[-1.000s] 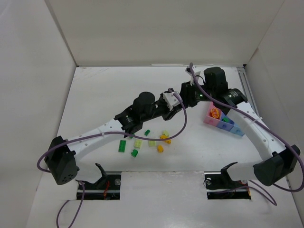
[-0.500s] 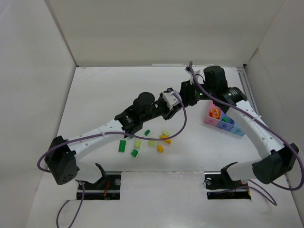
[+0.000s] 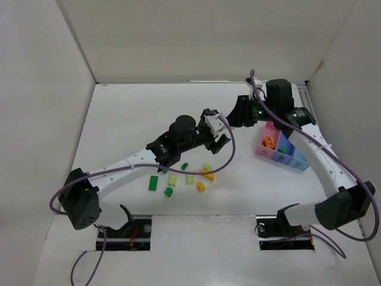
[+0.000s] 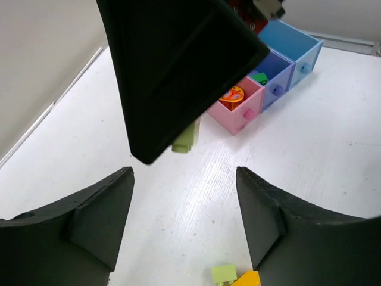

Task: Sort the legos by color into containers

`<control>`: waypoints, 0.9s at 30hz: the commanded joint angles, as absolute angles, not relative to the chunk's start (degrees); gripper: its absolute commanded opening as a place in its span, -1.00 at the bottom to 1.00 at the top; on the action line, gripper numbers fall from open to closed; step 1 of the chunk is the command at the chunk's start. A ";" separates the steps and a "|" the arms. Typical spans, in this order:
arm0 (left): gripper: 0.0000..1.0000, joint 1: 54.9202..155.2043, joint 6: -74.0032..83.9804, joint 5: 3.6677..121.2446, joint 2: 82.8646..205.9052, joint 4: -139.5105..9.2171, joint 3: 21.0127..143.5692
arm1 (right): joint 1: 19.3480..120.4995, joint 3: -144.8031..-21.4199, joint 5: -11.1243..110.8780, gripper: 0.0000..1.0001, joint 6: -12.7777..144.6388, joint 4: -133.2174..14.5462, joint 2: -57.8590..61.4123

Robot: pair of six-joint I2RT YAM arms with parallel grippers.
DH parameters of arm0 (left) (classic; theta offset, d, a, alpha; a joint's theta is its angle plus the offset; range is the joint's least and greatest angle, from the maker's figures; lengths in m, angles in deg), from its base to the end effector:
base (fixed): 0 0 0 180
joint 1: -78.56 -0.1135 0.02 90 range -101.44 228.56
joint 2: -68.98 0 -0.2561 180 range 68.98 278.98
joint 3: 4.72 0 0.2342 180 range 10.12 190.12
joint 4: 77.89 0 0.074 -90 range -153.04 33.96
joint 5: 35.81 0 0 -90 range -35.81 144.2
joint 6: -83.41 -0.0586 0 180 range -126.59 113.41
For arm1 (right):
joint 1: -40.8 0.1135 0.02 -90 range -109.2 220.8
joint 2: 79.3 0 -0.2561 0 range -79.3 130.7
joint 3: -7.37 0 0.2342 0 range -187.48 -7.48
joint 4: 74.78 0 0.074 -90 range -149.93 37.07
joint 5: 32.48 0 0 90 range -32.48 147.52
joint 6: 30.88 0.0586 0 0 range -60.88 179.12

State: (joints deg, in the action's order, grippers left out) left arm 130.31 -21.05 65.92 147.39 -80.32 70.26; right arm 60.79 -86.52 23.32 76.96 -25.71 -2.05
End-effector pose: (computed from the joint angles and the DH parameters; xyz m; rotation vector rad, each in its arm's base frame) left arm 0.1972 -0.2694 0.3481 1.0218 1.2678 -0.6667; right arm 0.2624 0.1305 0.3647 -0.4070 2.1607 1.0170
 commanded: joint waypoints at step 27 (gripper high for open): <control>1.00 108.80 1.40 62.54 138.76 -75.00 64.09 | 29.64 -90.27 83.34 -1.00 81.61 -14.14 8.48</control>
